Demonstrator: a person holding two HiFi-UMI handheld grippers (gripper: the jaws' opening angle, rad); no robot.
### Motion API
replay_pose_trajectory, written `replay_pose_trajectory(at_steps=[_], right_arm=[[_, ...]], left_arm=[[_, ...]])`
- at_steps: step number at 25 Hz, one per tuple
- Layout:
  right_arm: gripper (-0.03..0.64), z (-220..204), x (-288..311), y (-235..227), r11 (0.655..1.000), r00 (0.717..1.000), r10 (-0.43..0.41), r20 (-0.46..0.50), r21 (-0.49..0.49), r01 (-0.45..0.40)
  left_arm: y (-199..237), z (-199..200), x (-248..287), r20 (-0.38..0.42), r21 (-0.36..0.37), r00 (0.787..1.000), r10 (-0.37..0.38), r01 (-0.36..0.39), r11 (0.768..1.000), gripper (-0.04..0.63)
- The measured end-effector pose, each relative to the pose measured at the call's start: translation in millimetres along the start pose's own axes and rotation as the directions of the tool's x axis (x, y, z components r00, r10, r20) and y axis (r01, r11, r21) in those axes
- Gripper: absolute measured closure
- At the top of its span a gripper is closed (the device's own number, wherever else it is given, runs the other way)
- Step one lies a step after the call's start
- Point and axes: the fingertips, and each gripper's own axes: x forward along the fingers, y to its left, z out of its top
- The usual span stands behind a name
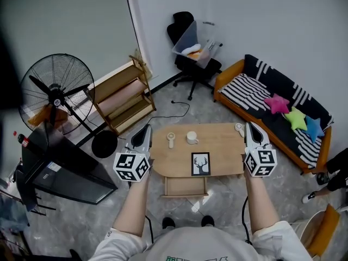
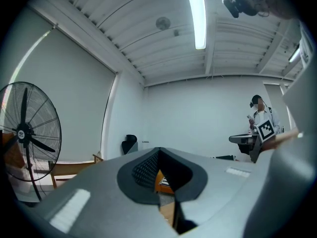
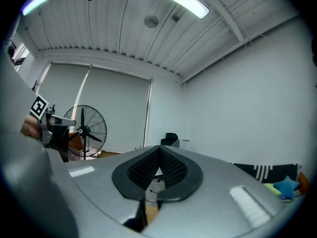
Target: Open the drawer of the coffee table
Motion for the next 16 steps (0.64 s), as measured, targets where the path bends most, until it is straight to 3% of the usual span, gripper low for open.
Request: replay_pose_trajectory(at_steps=[16], right_arm=[[0.614,1.6,-3.9,5.9,1.000,1.000,0.006,-0.003,-0.014,-0.006]], left_arm=[[11.4,1.6,-2.6,0.009,0.002,1.000,0.015,-0.015,1.000,0.597]])
